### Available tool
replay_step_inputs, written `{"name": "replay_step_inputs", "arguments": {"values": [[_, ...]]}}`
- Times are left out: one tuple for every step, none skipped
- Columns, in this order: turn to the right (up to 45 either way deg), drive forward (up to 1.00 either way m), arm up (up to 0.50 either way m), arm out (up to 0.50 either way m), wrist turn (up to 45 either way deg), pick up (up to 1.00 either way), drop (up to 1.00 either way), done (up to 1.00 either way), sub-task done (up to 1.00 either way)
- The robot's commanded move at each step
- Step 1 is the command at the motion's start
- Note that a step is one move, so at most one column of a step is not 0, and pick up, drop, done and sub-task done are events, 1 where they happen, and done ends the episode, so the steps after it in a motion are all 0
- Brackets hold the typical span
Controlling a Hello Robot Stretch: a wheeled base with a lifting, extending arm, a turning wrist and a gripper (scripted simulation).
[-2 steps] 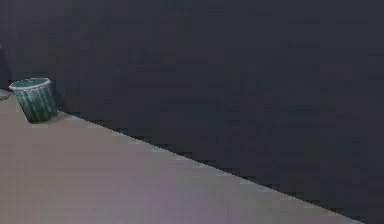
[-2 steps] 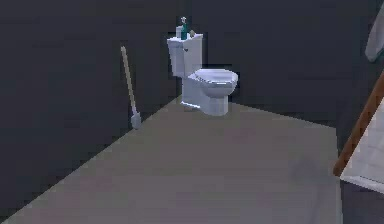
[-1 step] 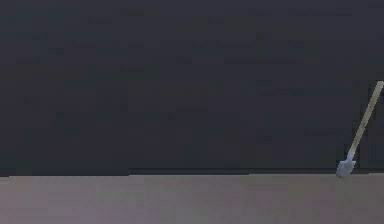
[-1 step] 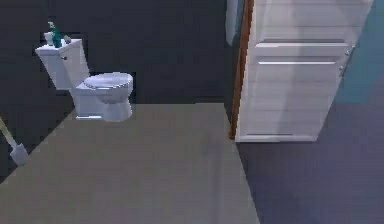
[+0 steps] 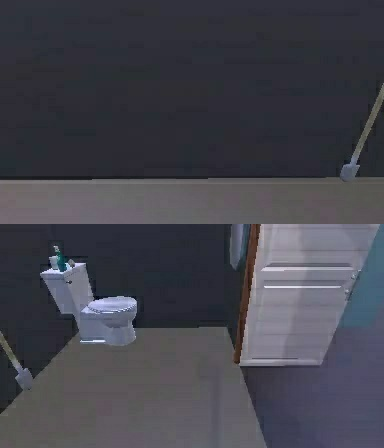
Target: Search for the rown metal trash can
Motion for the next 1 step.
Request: {"name": "replay_step_inputs", "arguments": {"values": [[-45.0, 0.0, 0.0, 0.0, 0.0, 0.0, 0.0, 0.0, 0.0]]}}
